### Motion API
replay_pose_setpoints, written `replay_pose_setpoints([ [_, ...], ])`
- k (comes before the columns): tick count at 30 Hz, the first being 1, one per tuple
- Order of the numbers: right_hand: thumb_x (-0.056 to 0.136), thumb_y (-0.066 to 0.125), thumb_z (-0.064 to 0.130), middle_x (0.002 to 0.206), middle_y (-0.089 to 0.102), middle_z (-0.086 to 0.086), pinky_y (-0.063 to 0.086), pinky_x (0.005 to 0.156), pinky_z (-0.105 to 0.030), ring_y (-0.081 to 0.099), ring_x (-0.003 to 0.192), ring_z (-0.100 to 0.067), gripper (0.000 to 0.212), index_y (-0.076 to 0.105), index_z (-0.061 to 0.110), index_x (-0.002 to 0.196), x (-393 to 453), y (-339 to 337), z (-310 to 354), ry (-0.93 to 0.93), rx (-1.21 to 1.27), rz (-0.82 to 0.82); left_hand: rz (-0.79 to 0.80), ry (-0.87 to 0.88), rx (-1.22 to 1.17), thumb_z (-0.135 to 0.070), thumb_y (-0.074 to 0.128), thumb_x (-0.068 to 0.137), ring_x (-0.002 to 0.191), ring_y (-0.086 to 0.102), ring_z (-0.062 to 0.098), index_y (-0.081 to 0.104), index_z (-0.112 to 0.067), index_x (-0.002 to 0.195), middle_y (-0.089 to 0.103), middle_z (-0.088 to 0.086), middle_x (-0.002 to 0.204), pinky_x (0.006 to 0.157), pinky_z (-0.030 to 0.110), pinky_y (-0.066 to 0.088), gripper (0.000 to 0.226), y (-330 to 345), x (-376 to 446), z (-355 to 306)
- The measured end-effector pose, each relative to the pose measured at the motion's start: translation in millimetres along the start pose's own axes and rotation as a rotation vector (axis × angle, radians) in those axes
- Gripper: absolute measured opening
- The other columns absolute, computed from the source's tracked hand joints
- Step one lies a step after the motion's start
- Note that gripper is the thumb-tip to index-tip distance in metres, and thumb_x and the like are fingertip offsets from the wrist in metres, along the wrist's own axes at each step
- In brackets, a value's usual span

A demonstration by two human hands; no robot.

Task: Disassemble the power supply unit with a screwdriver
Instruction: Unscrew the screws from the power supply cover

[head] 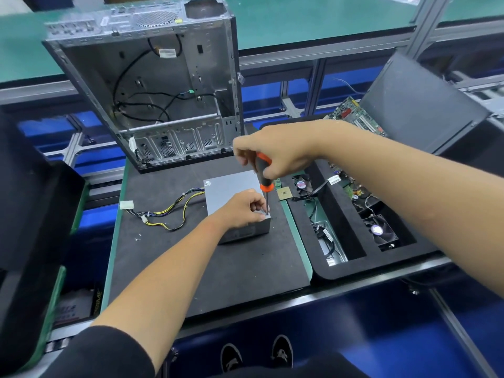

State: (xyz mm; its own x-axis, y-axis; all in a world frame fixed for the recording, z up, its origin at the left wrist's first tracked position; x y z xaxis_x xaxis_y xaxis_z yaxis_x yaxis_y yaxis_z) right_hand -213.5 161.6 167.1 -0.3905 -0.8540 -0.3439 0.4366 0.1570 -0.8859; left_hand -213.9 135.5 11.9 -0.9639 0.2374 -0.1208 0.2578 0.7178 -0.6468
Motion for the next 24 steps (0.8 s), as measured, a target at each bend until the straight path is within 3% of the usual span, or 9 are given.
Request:
replay_pose_setpoints([
  [2,0.075,0.064,0.003,0.083,0.06,0.008,0.039,0.058,-0.022,0.053,0.07,-0.003,0.028,0.052,0.016,0.097,-4.1,-1.0,2.2,-0.015,0.062,-0.007,0.003,0.0,0.007,0.004,0.069,0.077,0.06,0.038,0.003,0.053,-0.016,0.074,0.043,-0.008,0.07,0.057,0.007,0.033,0.026,0.3,0.5,-0.4],
  [4,0.085,0.062,0.02,0.079,0.058,0.009,0.042,0.061,-0.029,0.055,0.073,-0.01,0.013,0.052,0.016,0.092,-1.4,-3.9,-1.7,0.034,-0.049,-0.06,0.005,-0.012,0.004,0.004,0.068,0.077,0.061,0.039,0.003,0.057,-0.012,0.078,0.045,-0.006,0.073,0.058,0.007,0.034,0.019,1.2,0.6,0.8],
  [8,0.1,0.034,0.029,0.082,0.059,-0.009,0.048,0.063,-0.039,0.061,0.073,-0.028,0.026,0.046,0.013,0.083,5.5,-3.2,-12.2,0.189,-0.35,-0.058,0.01,-0.007,0.003,0.004,0.067,0.077,0.062,0.04,0.004,0.061,-0.007,0.081,0.046,-0.005,0.075,0.059,0.007,0.033,0.013,1.6,0.2,1.3],
  [10,0.094,0.046,0.023,0.08,0.058,-0.001,0.046,0.061,-0.037,0.06,0.074,-0.022,0.008,0.047,0.016,0.091,6.6,0.8,-3.8,0.116,-0.257,-0.042,0.004,0.004,0.009,0.005,0.067,0.077,0.062,0.039,0.004,0.058,-0.012,0.077,0.044,-0.007,0.073,0.059,0.008,0.033,0.019,1.5,0.3,-0.4],
  [14,0.077,0.063,0.008,0.078,0.059,0.011,0.039,0.056,-0.029,0.052,0.071,-0.012,0.022,0.05,0.017,0.092,-3.1,2.8,4.2,0.051,-0.077,0.032,0.018,0.008,0.04,0.004,0.066,0.078,0.063,0.04,0.004,0.06,-0.008,0.081,0.043,-0.007,0.075,0.06,0.007,0.033,0.014,2.6,0.4,-0.6],
  [17,0.094,0.049,0.029,0.078,0.06,-0.001,0.049,0.061,-0.034,0.063,0.066,-0.02,0.021,0.053,0.009,0.095,-2.1,-1.5,-10.1,0.196,-0.235,-0.01,0.025,0.003,0.064,0.002,0.066,0.078,0.065,0.041,0.003,0.064,-0.003,0.087,0.043,-0.008,0.077,0.061,0.006,0.033,0.01,3.1,1.3,-0.4],
  [20,0.099,0.037,0.021,0.081,0.064,-0.01,0.046,0.055,-0.03,0.064,0.07,-0.028,0.023,0.055,0.008,0.093,3.3,1.3,-11.7,0.185,-0.447,-0.018,0.039,-0.002,0.073,0.002,0.065,0.079,0.067,0.041,0.002,0.064,-0.003,0.088,0.043,-0.007,0.079,0.062,0.006,0.033,0.01,4.2,1.4,0.4],
  [22,0.092,0.049,0.02,0.078,0.058,0.004,0.036,0.053,-0.028,0.056,0.071,-0.017,0.007,0.051,0.014,0.092,1.2,-0.2,-4.7,0.117,-0.289,-0.031,0.041,0.0,0.085,0.002,0.066,0.079,0.066,0.041,0.002,0.063,-0.004,0.086,0.042,-0.007,0.078,0.061,0.006,0.033,0.009,4.6,2.4,0.0],
  [24,0.081,0.065,0.016,0.077,0.051,0.014,0.031,0.052,-0.023,0.048,0.068,-0.004,0.018,0.052,0.019,0.093,-2.7,-0.8,3.8,0.037,-0.134,-0.003,0.047,-0.006,0.089,0.001,0.066,0.079,0.064,0.04,0.003,0.061,-0.008,0.08,0.042,-0.007,0.076,0.059,0.006,0.034,0.011,4.6,3.1,-1.0],
])
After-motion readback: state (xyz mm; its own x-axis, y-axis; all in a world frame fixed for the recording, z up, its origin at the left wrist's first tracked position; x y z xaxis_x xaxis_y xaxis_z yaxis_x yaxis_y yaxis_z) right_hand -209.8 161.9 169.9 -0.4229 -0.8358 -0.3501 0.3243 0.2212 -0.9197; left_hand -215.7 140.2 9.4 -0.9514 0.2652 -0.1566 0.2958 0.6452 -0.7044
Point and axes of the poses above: each hand's wrist, its own x-axis towards the middle knuckle, its own y-axis out of the palm, z = x × y, the point moved 10 cm from there along x, towards the middle knuckle
